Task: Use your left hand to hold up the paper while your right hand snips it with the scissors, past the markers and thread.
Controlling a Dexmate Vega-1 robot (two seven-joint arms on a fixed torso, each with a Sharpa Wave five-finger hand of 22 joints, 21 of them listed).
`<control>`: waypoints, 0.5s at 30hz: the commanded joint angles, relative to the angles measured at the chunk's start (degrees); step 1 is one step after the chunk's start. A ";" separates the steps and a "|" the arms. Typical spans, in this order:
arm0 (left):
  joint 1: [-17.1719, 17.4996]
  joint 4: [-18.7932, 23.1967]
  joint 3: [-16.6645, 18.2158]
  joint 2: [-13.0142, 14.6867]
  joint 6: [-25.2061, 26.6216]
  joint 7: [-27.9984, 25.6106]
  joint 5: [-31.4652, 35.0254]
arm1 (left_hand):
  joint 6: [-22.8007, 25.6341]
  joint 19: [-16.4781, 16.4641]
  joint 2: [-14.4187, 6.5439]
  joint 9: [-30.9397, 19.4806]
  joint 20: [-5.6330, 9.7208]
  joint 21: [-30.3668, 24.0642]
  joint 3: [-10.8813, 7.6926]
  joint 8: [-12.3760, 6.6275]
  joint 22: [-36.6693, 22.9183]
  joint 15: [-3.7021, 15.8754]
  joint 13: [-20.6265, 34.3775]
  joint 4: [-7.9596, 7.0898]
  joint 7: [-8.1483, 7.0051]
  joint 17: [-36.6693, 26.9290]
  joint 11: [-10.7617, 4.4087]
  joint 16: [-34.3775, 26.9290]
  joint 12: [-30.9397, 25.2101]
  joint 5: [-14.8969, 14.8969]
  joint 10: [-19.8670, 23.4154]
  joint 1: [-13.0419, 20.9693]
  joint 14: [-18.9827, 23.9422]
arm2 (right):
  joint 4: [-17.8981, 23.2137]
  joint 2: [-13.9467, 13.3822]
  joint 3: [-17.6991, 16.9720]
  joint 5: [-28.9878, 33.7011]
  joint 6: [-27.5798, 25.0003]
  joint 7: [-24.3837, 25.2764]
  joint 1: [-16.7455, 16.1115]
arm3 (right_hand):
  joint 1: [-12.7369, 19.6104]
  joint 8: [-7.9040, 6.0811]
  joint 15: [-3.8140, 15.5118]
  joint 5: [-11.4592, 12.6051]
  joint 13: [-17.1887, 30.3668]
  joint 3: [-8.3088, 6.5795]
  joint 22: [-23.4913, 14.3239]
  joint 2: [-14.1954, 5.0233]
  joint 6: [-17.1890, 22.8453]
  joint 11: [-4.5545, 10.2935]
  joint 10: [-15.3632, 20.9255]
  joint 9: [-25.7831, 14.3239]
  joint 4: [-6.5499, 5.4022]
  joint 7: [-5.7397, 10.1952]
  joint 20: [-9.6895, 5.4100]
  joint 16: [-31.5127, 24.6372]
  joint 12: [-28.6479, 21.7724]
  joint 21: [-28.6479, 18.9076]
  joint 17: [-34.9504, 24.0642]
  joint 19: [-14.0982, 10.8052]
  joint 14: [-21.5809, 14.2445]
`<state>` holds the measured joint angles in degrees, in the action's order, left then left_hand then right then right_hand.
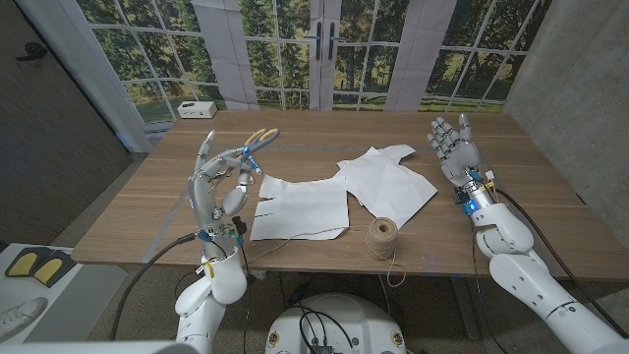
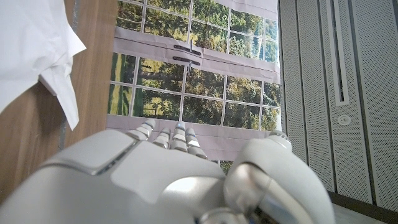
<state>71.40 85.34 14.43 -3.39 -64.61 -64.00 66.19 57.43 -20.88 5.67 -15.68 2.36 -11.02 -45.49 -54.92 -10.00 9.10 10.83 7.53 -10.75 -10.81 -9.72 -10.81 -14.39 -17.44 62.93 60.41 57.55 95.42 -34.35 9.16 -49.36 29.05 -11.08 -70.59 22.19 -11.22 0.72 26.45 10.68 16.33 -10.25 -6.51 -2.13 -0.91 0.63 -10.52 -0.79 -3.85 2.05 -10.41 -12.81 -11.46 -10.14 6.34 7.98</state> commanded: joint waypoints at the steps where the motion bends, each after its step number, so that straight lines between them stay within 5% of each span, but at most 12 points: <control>1: 2.53 2.50 -11.64 11.98 9.14 0.00 -10.35 | 0.61 -0.52 -0.04 0.25 8.02 -0.25 0.28 0.17 -0.14 4.79 6.17 0.02 -0.01 -0.14 -1.70 -0.10 -2.71 -0.57 9.24 0.68 0.82 | 1.78 -1.34 -0.10 0.77 -0.16 -0.20 -1.05 | 0.02 -0.32 0.04 -0.16 0.19 -0.11 -0.19 -0.38 0.60 0.12 1.12 -0.16 -0.04 0.45 0.29 -0.30 -0.48 -0.14 -0.19 -0.01 -0.34; 15: 3.35 5.39 -17.75 20.37 15.89 0.00 -16.25 | 0.51 -0.66 0.19 0.89 8.01 -0.17 0.18 0.25 -0.11 4.77 6.45 -0.17 -0.21 -0.05 -1.69 0.02 -2.59 -0.82 9.24 0.78 1.03 | 3.39 -2.98 0.47 3.16 -0.24 0.01 -1.33 | 0.14 -0.34 0.09 -0.25 0.22 -0.18 -0.19 -0.41 0.76 0.31 1.70 -0.17 0.04 0.79 0.41 -0.24 -0.69 -0.09 -0.20 0.01 -0.32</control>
<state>74.00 88.56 2.16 9.99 -54.50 -64.00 55.36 57.63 -20.87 6.09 -14.62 2.36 -11.02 -45.49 -54.70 -10.00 9.20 10.83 7.53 -10.95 -10.82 -9.72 -10.81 -15.29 -17.85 62.93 60.58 58.07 97.47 -36.10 9.28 -47.64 28.94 -11.29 -71.58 22.19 -11.22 0.72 26.45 10.81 16.33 -10.25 -6.51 -1.43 -0.32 1.87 -10.52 -0.79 -3.16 2.05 -10.41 -13.15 -11.46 -10.28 6.34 7.99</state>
